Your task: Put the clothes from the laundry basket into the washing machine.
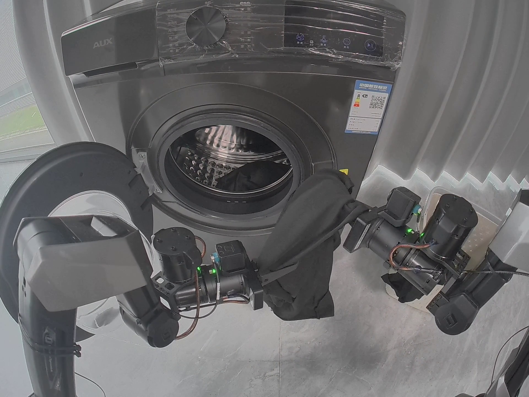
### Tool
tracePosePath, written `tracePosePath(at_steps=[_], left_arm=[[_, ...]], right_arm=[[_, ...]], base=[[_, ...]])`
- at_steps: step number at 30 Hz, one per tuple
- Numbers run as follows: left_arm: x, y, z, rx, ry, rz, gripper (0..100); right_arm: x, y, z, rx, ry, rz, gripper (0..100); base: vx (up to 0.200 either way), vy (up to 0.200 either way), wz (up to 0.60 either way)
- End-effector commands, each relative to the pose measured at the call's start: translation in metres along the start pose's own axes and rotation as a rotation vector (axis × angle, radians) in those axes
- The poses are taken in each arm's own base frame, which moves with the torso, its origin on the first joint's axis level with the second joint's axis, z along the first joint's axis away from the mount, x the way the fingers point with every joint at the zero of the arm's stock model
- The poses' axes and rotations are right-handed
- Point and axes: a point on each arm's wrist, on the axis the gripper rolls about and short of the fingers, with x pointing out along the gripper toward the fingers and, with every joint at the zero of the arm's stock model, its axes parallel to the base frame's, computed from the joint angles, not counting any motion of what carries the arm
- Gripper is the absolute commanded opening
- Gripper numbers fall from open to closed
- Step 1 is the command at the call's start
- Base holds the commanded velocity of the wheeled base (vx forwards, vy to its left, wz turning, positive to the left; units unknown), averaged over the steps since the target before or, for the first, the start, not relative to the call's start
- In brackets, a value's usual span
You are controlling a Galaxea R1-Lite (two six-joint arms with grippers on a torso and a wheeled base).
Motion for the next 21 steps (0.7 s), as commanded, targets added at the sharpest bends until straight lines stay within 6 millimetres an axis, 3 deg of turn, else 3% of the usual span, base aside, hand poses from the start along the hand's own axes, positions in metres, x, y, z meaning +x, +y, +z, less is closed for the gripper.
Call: tracePosePath(at_steps=[1,11,21], left_arm=[[-0.007,-0.010,0.027,0.025,-0.042,-0.013,0],[-0.013,-0.025,0.067,0.042,-0.122,-0.041,0],[-0.015,-0.025,0.077,0.050,-0.148,-0.034,0]], right_arm=[[0.003,-0.006,-0.003,-0.003,0.003,-0.012,0],[0.013,-0.011,-0.033,-0.005,0.080,-0.021,0],[0.015,-0.010,-0.038,0.000,0.093,-0.016,0]], base=[[0.000,0.000,0.00],[0.000,0.000,0.00],[0.000,0.000,0.00]])
